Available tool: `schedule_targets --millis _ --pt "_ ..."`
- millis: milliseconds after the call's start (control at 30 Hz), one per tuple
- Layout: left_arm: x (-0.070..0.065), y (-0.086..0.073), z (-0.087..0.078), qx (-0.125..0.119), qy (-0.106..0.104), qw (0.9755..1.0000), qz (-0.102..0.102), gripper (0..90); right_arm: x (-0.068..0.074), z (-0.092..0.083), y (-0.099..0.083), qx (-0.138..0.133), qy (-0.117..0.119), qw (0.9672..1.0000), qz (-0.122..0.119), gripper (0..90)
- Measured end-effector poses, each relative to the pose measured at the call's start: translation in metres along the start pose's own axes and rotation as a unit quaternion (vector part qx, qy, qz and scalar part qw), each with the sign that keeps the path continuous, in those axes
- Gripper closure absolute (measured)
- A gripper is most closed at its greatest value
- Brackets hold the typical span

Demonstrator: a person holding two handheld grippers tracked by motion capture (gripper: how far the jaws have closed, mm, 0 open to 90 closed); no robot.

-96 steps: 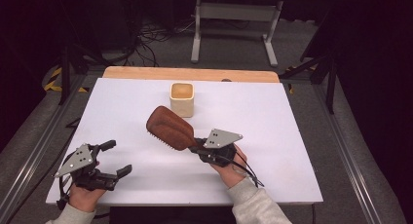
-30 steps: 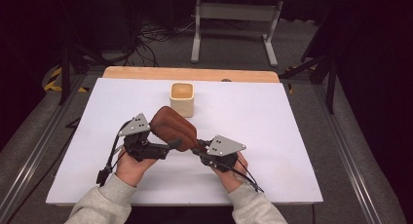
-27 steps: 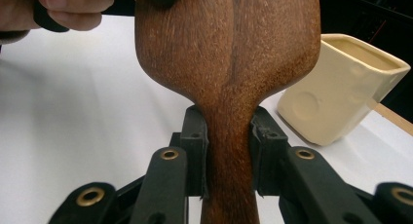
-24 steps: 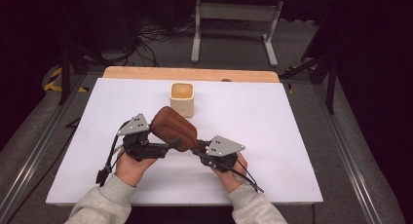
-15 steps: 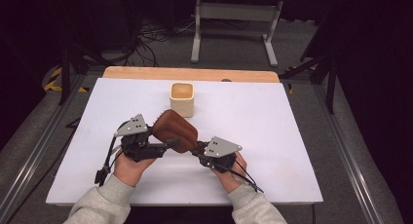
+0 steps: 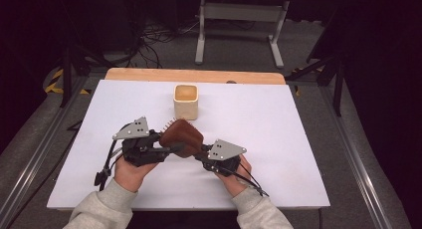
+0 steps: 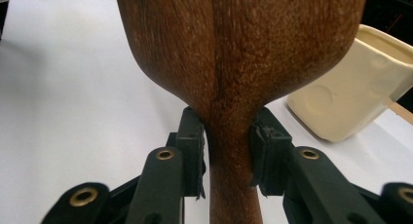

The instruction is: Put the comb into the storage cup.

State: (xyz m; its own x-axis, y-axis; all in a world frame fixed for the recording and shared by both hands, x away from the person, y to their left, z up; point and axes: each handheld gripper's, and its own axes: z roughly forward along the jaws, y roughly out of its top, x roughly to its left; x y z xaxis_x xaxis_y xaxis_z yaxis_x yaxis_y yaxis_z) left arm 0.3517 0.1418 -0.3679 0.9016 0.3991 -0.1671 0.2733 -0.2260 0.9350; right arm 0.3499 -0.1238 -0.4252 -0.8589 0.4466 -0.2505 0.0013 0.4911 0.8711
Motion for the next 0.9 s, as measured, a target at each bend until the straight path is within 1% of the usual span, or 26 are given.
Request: schedule_targets --millis 67,133,167,200,233,267,300,400,467,500,533,567,600,667,733,767,800,833,900 --pt "0.002 0.003 -0.001 0.004 -0.004 1.0000 -0.006 58.0 0.000 0.000 0.000 -0.001 -0.001 1.0000 0.000 69.5" --pt "0.003 0.005 -0.001 0.003 -0.006 0.9999 -0.008 58.1 -0.001 -0.001 0.001 -0.003 0.000 1.0000 0.002 69.2" --pt "0.003 0.006 -0.002 0.004 -0.004 1.0000 -0.008 58.1 -0.001 -0.002 0.002 -0.005 -0.003 1.0000 0.004 68.0" --pt "0.003 0.008 -0.003 0.005 0.001 1.0000 -0.003 58.1 -0.002 -0.003 0.002 -0.006 -0.005 0.9999 0.008 65.4" --pt "0.003 0.009 -0.004 0.007 0.003 1.0000 -0.004 58.1 -0.003 -0.004 0.003 -0.008 -0.004 0.9999 0.013 62.2" --pt "0.004 0.012 -0.005 0.008 0.007 0.9999 0.001 58.1 -0.005 -0.007 0.003 -0.012 -0.004 0.9997 0.020 57.9" --pt "0.005 0.014 -0.007 0.009 0.010 0.9999 0.002 58.0 -0.006 -0.009 0.003 -0.013 -0.005 0.9997 0.022 57.9" --pt "0.006 0.021 -0.011 0.009 0.016 0.9998 0.004 57.9 -0.008 -0.011 0.003 -0.014 -0.004 0.9995 0.028 51.2" --pt "0.008 0.026 -0.014 0.011 0.024 0.9996 0.012 57.8 -0.009 -0.012 0.003 -0.012 -0.001 0.9995 0.028 47.5" --pt "0.008 0.028 -0.015 0.012 0.026 0.9995 0.011 57.7 -0.010 -0.013 0.003 -0.010 -0.002 0.9996 0.024 44.5" --pt "0.009 0.030 -0.016 0.013 0.029 0.9994 0.014 57.6 -0.010 -0.014 0.003 -0.013 0.000 0.9996 0.027 40.7" --pt "0.009 0.031 -0.017 0.014 0.029 0.9994 0.013 57.6 -0.011 -0.014 0.003 -0.015 0.002 0.9994 0.032 38.1" --pt "0.009 0.034 -0.017 0.016 0.032 0.9992 0.017 57.6 -0.012 -0.014 0.003 -0.016 0.002 0.9992 0.036 35.7" --pt "0.010 0.038 -0.019 0.018 0.035 0.9991 0.019 57.5 -0.014 -0.015 0.002 -0.018 -0.002 0.9990 0.042 28.6" --pt "0.010 0.042 -0.020 0.020 0.039 0.9987 0.023 57.4 -0.015 -0.017 0.002 -0.020 0.000 0.9986 0.048 23.6" --pt "0.010 0.045 -0.021 0.021 0.042 0.9986 0.025 57.2 -0.017 -0.018 0.001 -0.020 0.001 0.9985 0.050 19.4" --pt "0.010 0.047 -0.021 0.022 0.045 0.9984 0.025 57.2 -0.017 -0.018 0.001 -0.020 0.001 0.9985 0.050 19.4" --pt "0.011 0.050 -0.022 0.023 0.049 0.9981 0.029 57.1 -0.019 -0.018 0.000 -0.020 0.004 0.9984 0.052 16.8" --pt "0.012 0.054 -0.024 0.025 0.050 0.9980 0.029 57.1 -0.021 -0.019 -0.002 -0.018 0.004 0.9980 0.061 11.3"
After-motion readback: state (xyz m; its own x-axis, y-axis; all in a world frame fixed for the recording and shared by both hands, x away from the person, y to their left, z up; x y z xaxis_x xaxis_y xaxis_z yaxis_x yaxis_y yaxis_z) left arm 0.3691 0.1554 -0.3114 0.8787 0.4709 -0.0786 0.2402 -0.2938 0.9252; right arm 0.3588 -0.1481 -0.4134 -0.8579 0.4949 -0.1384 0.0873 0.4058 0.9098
